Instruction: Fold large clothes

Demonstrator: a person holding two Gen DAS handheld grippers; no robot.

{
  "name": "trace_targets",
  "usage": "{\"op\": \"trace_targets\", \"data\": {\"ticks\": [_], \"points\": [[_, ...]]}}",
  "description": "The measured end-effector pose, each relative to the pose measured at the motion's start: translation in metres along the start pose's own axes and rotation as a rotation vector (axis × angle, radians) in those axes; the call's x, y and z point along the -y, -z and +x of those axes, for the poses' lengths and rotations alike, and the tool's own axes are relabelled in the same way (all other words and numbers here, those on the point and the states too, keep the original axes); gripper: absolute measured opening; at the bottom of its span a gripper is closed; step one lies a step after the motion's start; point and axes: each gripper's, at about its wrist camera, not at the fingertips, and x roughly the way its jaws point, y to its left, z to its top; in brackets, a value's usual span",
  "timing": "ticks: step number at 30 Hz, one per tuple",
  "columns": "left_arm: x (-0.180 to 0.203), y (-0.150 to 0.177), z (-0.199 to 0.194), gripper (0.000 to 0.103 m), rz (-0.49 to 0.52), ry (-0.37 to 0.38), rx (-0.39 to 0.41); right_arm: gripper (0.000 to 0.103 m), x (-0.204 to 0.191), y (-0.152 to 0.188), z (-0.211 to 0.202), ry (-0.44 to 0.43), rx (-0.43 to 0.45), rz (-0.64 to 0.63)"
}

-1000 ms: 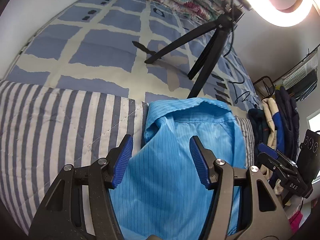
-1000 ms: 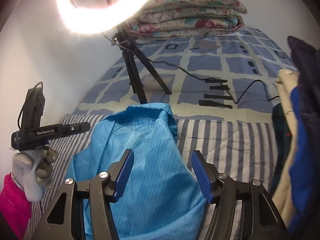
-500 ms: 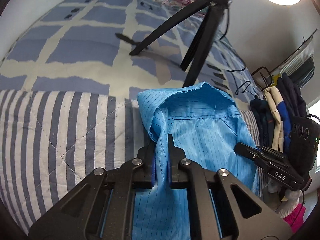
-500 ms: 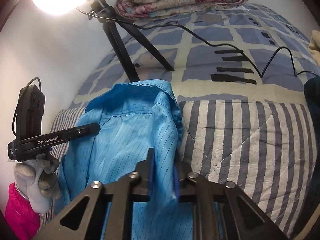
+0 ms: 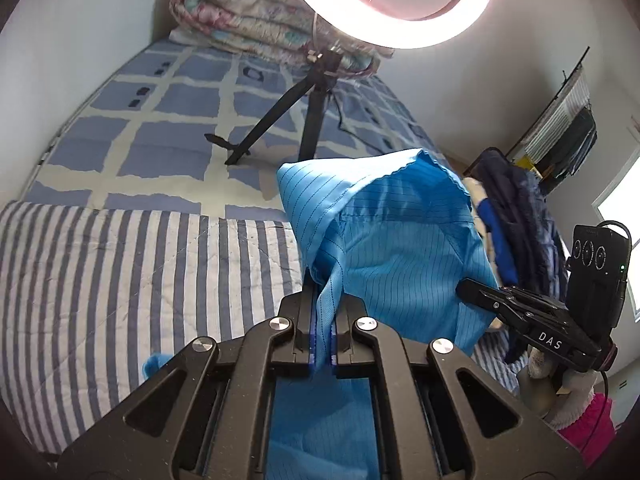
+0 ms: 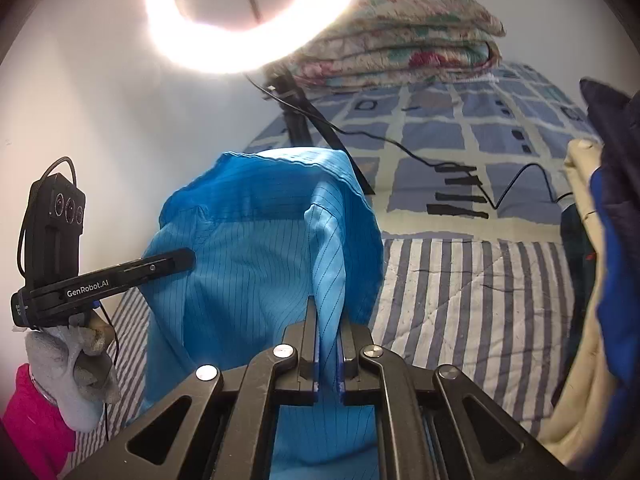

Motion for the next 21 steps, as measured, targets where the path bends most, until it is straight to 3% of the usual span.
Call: {"op": "trace_targets", "data": {"ticks": [10,21], "points": [[0.035,0.065,-0.102,0.002,0.046,0.012,0.005,0.001,-0.054,0.051,-0.098,-0.051,0.014,-0.046],[0.055,0.181,-0.160,0.002,0.045,0.001,-0.023,0.001,-0.093,0.144,-0.143,-0.087,-0.058,-0.080]]}}
